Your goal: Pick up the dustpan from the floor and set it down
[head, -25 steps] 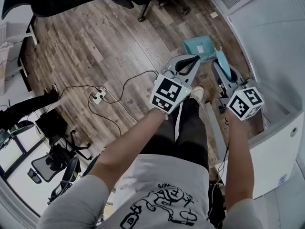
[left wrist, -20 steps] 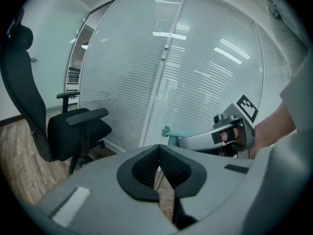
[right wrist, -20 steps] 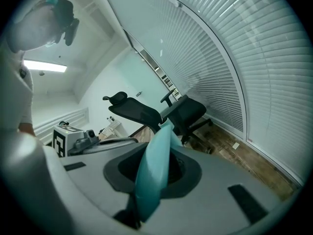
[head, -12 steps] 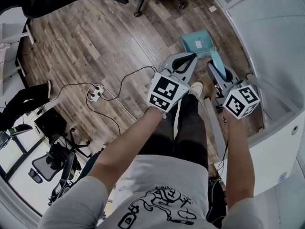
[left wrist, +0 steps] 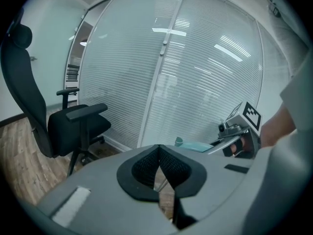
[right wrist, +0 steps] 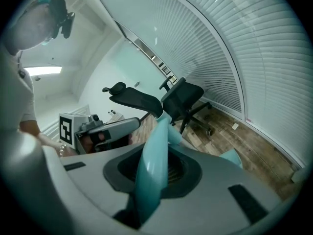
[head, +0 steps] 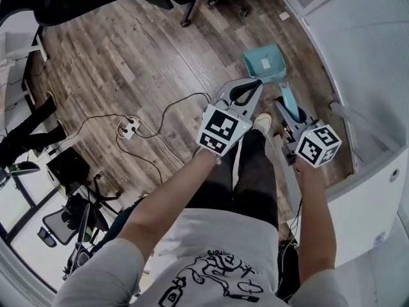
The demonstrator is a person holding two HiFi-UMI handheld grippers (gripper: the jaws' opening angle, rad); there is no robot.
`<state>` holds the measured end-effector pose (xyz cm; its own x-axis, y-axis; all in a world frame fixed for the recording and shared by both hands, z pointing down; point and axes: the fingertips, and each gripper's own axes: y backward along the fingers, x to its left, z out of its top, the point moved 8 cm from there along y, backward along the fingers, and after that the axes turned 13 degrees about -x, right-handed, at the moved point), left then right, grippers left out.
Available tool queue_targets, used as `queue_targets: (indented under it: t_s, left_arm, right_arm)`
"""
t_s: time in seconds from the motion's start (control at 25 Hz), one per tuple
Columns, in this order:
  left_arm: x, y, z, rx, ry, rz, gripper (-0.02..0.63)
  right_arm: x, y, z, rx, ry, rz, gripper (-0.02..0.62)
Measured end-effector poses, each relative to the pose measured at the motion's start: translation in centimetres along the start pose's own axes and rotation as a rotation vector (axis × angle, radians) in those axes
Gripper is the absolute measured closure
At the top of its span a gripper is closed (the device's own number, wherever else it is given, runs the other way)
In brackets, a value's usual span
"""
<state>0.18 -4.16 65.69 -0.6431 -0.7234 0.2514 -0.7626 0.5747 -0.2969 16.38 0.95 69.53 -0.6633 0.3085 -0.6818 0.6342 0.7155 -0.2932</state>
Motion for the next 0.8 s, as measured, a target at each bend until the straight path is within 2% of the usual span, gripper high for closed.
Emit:
queue_targets:
  t_s: [0.36,0.6,0.8]
  left_arm:
    - [0.1,1.1,-0.4,0.012,-0.011,0.006,0.612]
    - [-0.9,1.7,-0.6,0.012,-0.007,-0.003,0.612]
    - [-1.1,2.0,-0.7,0.014,-0.004,-0.005,0.612]
  right_arm:
    - [-0.5,1.8,-2.1,0.107,-0.011,-0.051,0.521]
    - [-0.9,2.6,-3.5,0.234,0.034,-0.131,0.479]
    - [-0.7,2.7,-4.1,0.297,0.082,-0.185,0.405]
